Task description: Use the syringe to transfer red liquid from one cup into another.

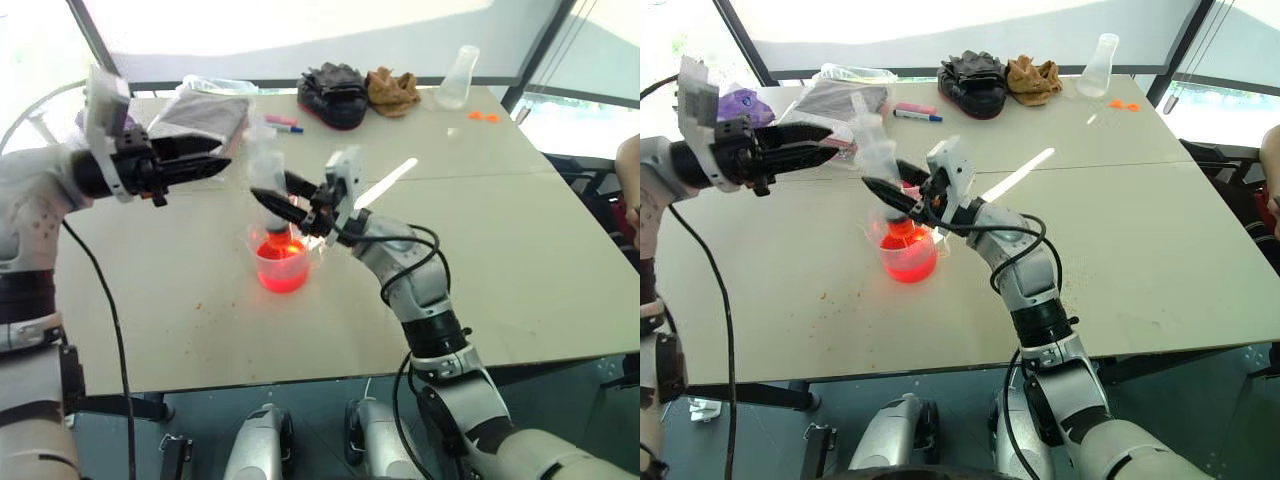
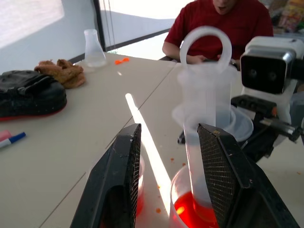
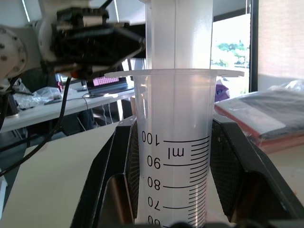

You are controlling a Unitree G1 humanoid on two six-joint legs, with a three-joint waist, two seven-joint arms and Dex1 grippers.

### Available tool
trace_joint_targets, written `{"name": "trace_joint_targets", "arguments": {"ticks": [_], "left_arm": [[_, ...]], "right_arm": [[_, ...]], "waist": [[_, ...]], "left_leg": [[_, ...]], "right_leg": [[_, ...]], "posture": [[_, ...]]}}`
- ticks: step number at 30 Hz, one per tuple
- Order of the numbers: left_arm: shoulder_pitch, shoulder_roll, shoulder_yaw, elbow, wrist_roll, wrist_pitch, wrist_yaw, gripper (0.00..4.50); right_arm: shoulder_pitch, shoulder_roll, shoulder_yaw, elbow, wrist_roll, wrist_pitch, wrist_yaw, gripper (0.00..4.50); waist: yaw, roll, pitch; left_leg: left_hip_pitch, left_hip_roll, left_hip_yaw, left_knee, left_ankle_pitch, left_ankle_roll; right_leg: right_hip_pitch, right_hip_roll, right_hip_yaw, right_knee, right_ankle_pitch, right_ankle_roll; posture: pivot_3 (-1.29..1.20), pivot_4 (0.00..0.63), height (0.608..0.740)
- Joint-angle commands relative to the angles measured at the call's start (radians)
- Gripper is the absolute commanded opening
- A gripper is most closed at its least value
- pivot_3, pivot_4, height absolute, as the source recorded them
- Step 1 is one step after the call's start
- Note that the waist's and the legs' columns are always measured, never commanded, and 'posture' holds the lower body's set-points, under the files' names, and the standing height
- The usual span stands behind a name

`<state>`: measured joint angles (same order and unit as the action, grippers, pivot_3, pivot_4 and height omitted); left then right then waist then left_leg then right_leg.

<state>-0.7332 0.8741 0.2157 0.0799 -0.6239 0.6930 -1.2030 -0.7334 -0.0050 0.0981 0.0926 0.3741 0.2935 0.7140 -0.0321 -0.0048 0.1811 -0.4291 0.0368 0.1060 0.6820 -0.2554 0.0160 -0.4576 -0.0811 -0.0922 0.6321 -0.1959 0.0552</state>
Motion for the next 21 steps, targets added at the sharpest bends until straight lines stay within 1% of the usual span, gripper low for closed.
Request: {"name": "trace_joint_targets", "arguments": {"ticks": [1, 3, 6, 10, 14, 16, 21], "left_arm": [[0.052, 0.056, 0.08, -0.068, -0.04, 0.031, 0.01, 1.93], [0.081, 0.061, 0.106, -0.081, -0.053, 0.038, 0.034, 1.93], [0.092, 0.029, 0.124, -0.08, -0.049, 0.015, 0.093, 1.93], [0.065, -0.041, 0.112, -0.021, -0.003, -0.079, 0.177, 1.93], [0.034, -0.094, 0.079, 0.045, 0.024, -0.134, 0.194, 1.93], [0.023, -0.107, 0.066, 0.07, 0.037, -0.157, 0.194, 1.93], [-0.041, -0.145, 0.041, 0.176, 0.092, -0.26, 0.212, 1.93]], "right_arm": [[-0.043, -0.006, -0.038, -0.036, 0.03, -0.016, -0.013, 1.49], [-0.049, -0.012, -0.045, -0.042, 0.036, -0.011, -0.015, 1.49], [-0.06, -0.019, -0.056, -0.053, 0.052, 0.011, -0.016, 1.49], [-0.184, 0.006, -0.136, 0.021, 0.119, 0.056, -0.08, 1.49], [-0.367, 0.027, -0.188, 0.256, 0.078, -0.088, -0.114, 1.49], [-0.425, 0.031, -0.194, 0.374, 0.05, -0.17, -0.104, 1.49], [-0.559, 0.048, -0.199, 0.762, -0.031, -0.425, -0.063, 1.49]], "waist": [[-0.002, 0.0, 0.0], [-0.001, 0.0, 0.0], [-0.001, 0.0, 0.0], [0.0, 0.0, 0.0], [-0.004, 0.0, 0.0], [-0.007, 0.0, 0.0], [-0.01, 0.0, 0.0]], "left_leg": [[0.0, 0.0, 0.0, 0.0, 0.0, 0.0], [0.0, 0.0, 0.0, 0.0, 0.0, 0.0], [0.0, 0.0, 0.0, 0.0, 0.0, 0.0], [0.0, 0.0, 0.0, 0.0, 0.0, 0.0], [0.0, 0.0, 0.0, 0.0, 0.0, -0.001], [0.0, -0.001, 0.001, -0.001, 0.0, 0.0], [0.0, -0.002, 0.002, -0.001, 0.0, 0.0]], "right_leg": [[0.0, 0.0, 0.0, 0.0, 0.0, 0.0], [0.0, 0.0, 0.0, 0.0, 0.0, 0.0], [0.0, 0.0, 0.0, 0.0, 0.0, 0.0], [0.0, 0.0, 0.0, 0.0, 0.0, 0.0], [0.0, 0.001, 0.0, 0.0, 0.0, 0.0], [0.0, 0.001, 0.0, 0.0, 0.0, 0.0], [0.0, 0.0, 0.0, 0.0, 0.0, 0.0]], "posture": [[0.0, 0.15, 0.74], [0.0, 0.15, 0.74], [0.0, 0.15, 0.74], [0.0, 0.15, 0.74], [0.0, 0.15, 0.74], [0.0, 0.15, 0.74], [0.0, 0.15, 0.74]]}}
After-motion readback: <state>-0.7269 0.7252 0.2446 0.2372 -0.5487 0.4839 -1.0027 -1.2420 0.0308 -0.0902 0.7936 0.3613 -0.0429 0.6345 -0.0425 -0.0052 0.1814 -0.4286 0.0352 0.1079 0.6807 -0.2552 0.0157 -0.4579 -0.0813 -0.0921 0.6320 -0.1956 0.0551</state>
